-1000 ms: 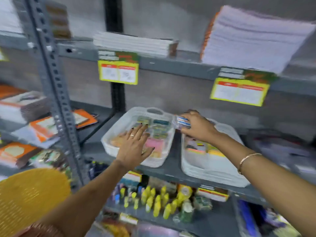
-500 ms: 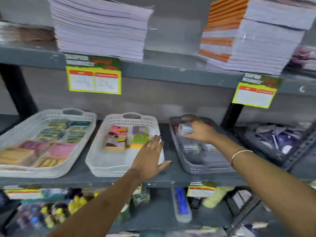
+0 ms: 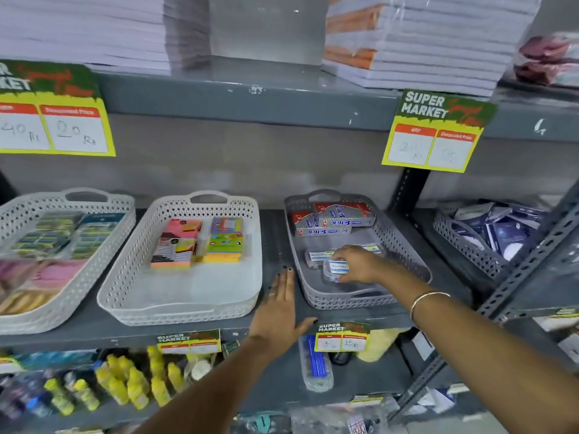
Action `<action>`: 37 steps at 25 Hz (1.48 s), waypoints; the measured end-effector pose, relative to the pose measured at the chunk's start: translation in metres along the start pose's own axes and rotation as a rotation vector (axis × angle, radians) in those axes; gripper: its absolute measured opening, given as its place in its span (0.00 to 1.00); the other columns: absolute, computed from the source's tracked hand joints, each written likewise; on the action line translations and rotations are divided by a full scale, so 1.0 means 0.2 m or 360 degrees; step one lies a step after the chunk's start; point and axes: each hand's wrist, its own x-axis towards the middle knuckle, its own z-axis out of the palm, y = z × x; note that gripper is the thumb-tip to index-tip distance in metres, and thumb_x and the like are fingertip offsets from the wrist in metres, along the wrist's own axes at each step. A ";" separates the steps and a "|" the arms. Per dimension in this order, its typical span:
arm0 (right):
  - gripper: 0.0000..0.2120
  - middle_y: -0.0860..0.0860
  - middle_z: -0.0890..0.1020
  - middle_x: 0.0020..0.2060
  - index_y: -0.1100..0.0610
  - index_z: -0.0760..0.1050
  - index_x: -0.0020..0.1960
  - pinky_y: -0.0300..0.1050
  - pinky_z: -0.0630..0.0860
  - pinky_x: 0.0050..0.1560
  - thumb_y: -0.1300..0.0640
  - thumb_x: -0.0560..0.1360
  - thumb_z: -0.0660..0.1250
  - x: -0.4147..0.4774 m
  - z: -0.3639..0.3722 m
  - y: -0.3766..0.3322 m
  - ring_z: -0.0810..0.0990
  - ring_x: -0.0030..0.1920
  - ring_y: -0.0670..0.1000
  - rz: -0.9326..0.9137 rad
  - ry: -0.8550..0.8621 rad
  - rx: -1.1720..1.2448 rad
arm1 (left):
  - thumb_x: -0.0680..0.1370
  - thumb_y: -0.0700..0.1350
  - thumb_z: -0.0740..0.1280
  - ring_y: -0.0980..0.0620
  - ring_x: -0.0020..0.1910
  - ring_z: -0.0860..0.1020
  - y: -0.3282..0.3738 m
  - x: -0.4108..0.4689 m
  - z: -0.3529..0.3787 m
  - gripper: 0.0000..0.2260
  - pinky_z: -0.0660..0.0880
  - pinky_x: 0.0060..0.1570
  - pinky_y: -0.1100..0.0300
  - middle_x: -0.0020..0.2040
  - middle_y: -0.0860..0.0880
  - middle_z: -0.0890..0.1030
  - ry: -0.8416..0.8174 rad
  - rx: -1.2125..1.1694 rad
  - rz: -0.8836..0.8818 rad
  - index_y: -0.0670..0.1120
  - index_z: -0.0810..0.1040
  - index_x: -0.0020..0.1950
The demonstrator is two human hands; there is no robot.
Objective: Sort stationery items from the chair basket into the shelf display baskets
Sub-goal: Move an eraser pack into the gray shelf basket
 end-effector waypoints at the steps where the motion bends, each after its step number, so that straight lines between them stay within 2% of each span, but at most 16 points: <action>1: 0.26 0.60 0.74 0.63 0.60 0.69 0.65 0.49 0.69 0.64 0.57 0.69 0.72 0.01 0.02 0.01 0.72 0.62 0.58 -0.0013 -0.0010 -0.0004 | 0.76 0.66 0.53 0.47 0.74 0.45 -0.03 0.00 0.03 0.41 0.47 0.71 0.53 0.77 0.44 0.43 -0.0033 0.0130 0.0012 0.41 0.39 0.75; 3: 0.26 0.59 0.74 0.64 0.59 0.69 0.65 0.49 0.69 0.65 0.58 0.69 0.72 0.02 0.04 0.02 0.72 0.63 0.58 -0.0031 -0.0027 -0.0010 | 0.74 0.69 0.46 0.46 0.74 0.47 -0.07 0.02 0.07 0.40 0.45 0.70 0.51 0.77 0.43 0.49 -0.0068 0.0299 0.0094 0.42 0.47 0.76; 5: 0.26 0.58 0.74 0.64 0.59 0.70 0.65 0.49 0.69 0.65 0.59 0.68 0.73 0.03 0.06 0.02 0.72 0.64 0.58 -0.0058 -0.0041 -0.0038 | 0.69 0.71 0.38 0.45 0.74 0.50 -0.09 0.04 0.09 0.44 0.46 0.70 0.50 0.76 0.42 0.53 -0.0045 0.0312 0.0153 0.42 0.52 0.75; 8: 0.26 0.58 0.74 0.64 0.59 0.70 0.65 0.50 0.70 0.64 0.59 0.68 0.72 0.04 0.06 0.01 0.73 0.63 0.57 -0.0097 -0.0066 -0.0055 | 0.66 0.71 0.34 0.44 0.73 0.51 -0.09 0.05 0.10 0.47 0.46 0.70 0.51 0.76 0.43 0.54 -0.0024 0.0326 0.0186 0.43 0.53 0.75; 14: 0.23 0.58 0.75 0.64 0.60 0.70 0.64 0.47 0.68 0.64 0.64 0.70 0.70 0.04 0.06 -0.04 0.73 0.64 0.56 -0.0183 -0.0188 0.0025 | 0.75 0.68 0.49 0.45 0.73 0.50 -0.09 0.03 0.09 0.38 0.45 0.71 0.51 0.76 0.43 0.53 -0.0045 0.0365 0.0148 0.43 0.52 0.75; 20: 0.21 0.59 0.75 0.62 0.60 0.70 0.62 0.47 0.71 0.60 0.65 0.71 0.68 0.04 0.07 -0.05 0.74 0.61 0.58 -0.0145 -0.0238 0.0021 | 0.75 0.68 0.49 0.46 0.73 0.49 -0.10 0.03 0.10 0.38 0.44 0.71 0.51 0.76 0.43 0.53 -0.0026 0.0393 0.0140 0.43 0.51 0.75; 25: 0.28 0.58 0.74 0.65 0.60 0.65 0.68 0.40 0.67 0.58 0.63 0.71 0.70 0.01 0.05 -0.07 0.73 0.64 0.57 -0.0109 -0.0232 0.0126 | 0.76 0.68 0.49 0.45 0.73 0.49 -0.09 0.03 0.09 0.38 0.45 0.71 0.51 0.76 0.43 0.53 -0.0061 0.0421 0.0152 0.43 0.51 0.75; 28: 0.28 0.59 0.76 0.62 0.57 0.67 0.67 0.45 0.70 0.60 0.55 0.70 0.72 0.01 -0.02 -0.11 0.75 0.61 0.56 -0.0152 -0.0066 0.0236 | 0.77 0.66 0.50 0.45 0.73 0.49 -0.08 0.03 0.08 0.36 0.46 0.71 0.50 0.76 0.42 0.53 -0.0091 0.0426 0.0140 0.43 0.51 0.75; 30: 0.23 0.56 0.80 0.55 0.56 0.71 0.63 0.52 0.74 0.60 0.52 0.71 0.71 0.01 -0.08 -0.19 0.78 0.55 0.53 -0.0246 0.0113 0.0215 | 0.78 0.62 0.54 0.44 0.73 0.51 -0.05 0.00 0.06 0.33 0.48 0.71 0.51 0.76 0.42 0.53 -0.0073 0.0409 0.0175 0.41 0.52 0.75; 32: 0.15 0.51 0.81 0.43 0.57 0.76 0.56 0.52 0.78 0.52 0.52 0.72 0.69 0.01 -0.14 -0.36 0.79 0.45 0.50 -0.0402 0.0348 0.0231 | 0.79 0.57 0.56 0.43 0.71 0.58 -0.07 -0.07 0.04 0.28 0.53 0.70 0.51 0.73 0.39 0.60 0.0004 0.0340 0.0315 0.40 0.60 0.72; 34: 0.07 0.48 0.79 0.35 0.56 0.79 0.48 0.51 0.79 0.44 0.54 0.72 0.68 0.00 -0.20 -0.58 0.78 0.37 0.50 -0.0602 0.0611 0.0333 | 0.77 0.55 0.54 0.43 0.65 0.69 -0.12 -0.21 0.04 0.24 0.63 0.65 0.52 0.67 0.40 0.71 0.0006 0.0320 0.0456 0.41 0.70 0.66; 37: 0.04 0.51 0.82 0.36 0.56 0.78 0.43 0.51 0.79 0.42 0.55 0.71 0.68 -0.03 -0.24 -0.99 0.79 0.37 0.51 -0.0938 0.0738 0.0415 | 0.75 0.56 0.53 0.47 0.61 0.72 -0.36 -0.49 -0.03 0.23 0.66 0.62 0.53 0.62 0.44 0.77 0.0038 0.0388 0.0422 0.44 0.74 0.62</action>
